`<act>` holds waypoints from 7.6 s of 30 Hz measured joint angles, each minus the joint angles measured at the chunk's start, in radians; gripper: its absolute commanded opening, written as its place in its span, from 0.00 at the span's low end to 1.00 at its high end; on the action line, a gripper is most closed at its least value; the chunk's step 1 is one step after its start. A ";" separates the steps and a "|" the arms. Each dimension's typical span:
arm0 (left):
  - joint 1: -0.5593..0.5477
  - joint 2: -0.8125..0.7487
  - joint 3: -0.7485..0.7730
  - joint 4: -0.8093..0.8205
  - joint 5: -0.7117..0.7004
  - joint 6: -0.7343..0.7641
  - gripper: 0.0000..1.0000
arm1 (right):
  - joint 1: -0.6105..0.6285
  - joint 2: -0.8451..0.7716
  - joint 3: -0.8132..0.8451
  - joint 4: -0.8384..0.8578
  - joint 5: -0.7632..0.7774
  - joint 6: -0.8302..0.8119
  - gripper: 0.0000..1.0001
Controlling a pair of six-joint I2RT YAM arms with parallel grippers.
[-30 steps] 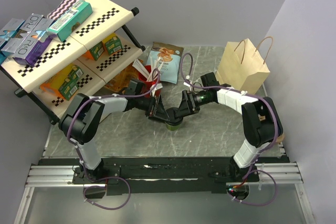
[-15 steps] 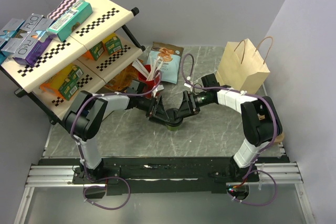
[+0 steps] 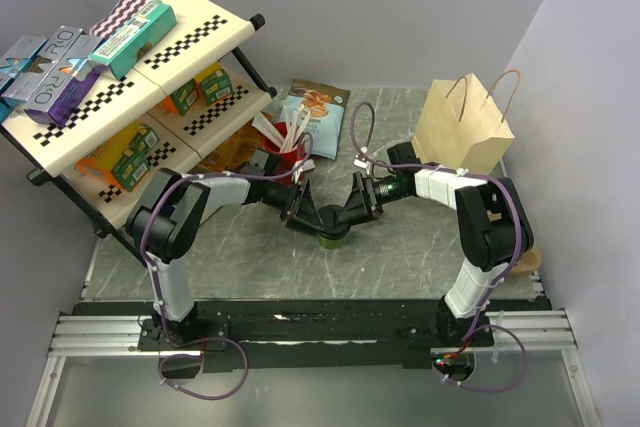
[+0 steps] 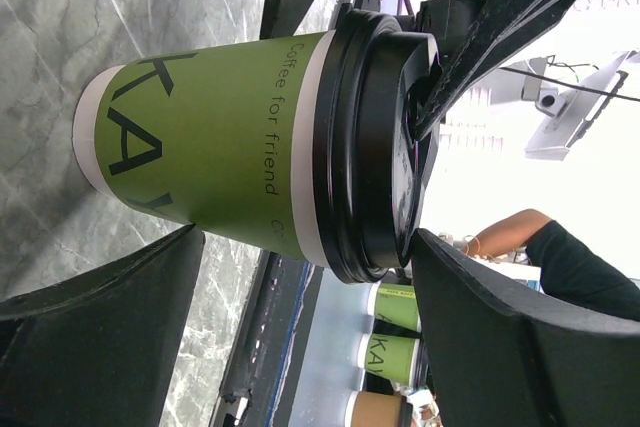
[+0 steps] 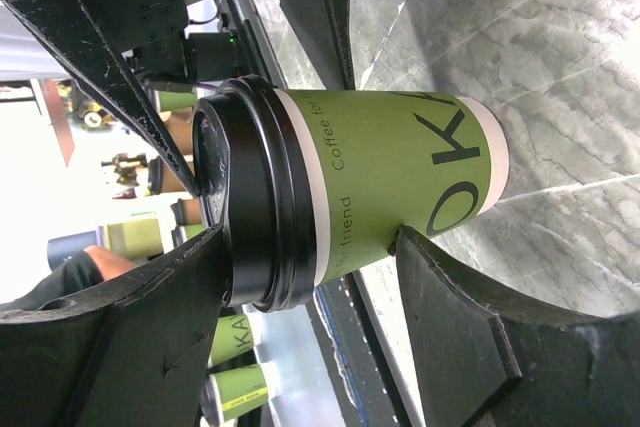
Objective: Pack the takeout coffee
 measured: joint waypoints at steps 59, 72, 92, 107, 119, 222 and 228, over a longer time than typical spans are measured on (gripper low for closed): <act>0.000 0.146 0.121 -0.286 0.049 -0.014 0.79 | -0.011 0.016 -0.026 0.076 -0.032 0.048 0.71; -0.002 0.163 0.116 -0.276 0.075 -0.027 0.11 | -0.011 0.016 -0.027 0.078 -0.031 0.053 0.71; -0.009 0.204 0.123 -0.235 0.134 -0.049 0.01 | -0.020 0.016 -0.039 0.100 -0.037 0.066 0.70; -0.031 0.229 0.159 -0.228 0.137 -0.045 0.01 | -0.039 0.006 -0.037 0.064 -0.025 0.034 0.69; -0.112 0.103 0.147 -0.229 -0.052 -0.037 0.33 | -0.033 -0.018 -0.002 -0.058 0.007 -0.094 0.69; 0.329 -0.691 0.025 -0.497 -0.458 0.591 0.92 | 0.216 0.069 0.264 -0.286 0.647 -2.012 0.64; 0.271 -0.688 0.025 -0.486 -0.460 0.616 0.94 | 0.217 0.048 0.255 -0.270 0.595 -1.755 0.61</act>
